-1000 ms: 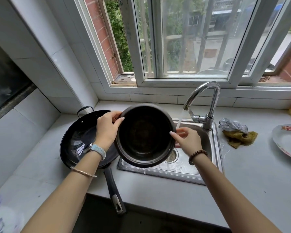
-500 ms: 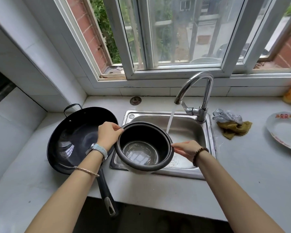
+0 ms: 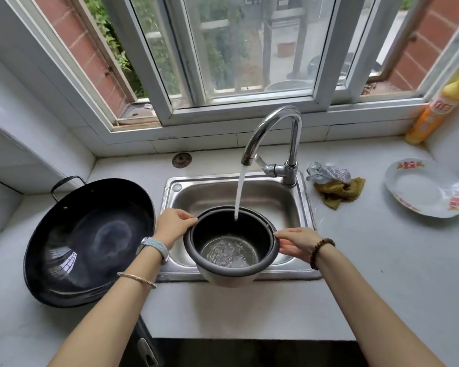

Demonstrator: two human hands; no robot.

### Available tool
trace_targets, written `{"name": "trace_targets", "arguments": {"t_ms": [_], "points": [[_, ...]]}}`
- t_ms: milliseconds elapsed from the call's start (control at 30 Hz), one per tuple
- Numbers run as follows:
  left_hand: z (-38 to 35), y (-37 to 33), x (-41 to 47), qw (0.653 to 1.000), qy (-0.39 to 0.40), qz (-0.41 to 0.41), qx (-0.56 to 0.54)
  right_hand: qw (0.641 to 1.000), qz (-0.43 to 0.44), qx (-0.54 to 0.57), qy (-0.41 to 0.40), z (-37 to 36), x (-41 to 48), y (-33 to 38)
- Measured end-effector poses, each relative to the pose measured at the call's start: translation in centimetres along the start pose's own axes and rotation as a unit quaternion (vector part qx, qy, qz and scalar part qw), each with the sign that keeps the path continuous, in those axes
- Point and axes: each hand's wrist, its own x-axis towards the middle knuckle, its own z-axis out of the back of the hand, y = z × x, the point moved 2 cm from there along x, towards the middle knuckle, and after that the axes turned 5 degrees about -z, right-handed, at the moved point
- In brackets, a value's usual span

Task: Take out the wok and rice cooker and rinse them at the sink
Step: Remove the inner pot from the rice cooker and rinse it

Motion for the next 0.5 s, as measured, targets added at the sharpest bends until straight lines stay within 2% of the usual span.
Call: {"name": "trace_targets", "arguments": {"t_ms": [133, 267, 400, 500], "points": [[-3.2, -0.2, 0.9, 0.992, 0.056, 0.041, -0.104, 0.999, 0.018, -0.013, -0.048, 2.7, 0.1, 0.2], [-5.8, -1.3, 1.2, 0.977, 0.113, 0.073, -0.164, 0.996, 0.038, -0.006, -0.079, 5.1, -0.2, 0.3], [-7.9, -2.3, 1.4, 0.964, 0.163, 0.090, -0.191, 0.993, 0.062, 0.001, -0.104, 7.0, -0.8, 0.3], [-9.1, -2.7, 1.9, 0.960, 0.173, 0.089, -0.203, 0.989, 0.083, 0.002, -0.118, 8.0, -1.0, 0.2]]}}
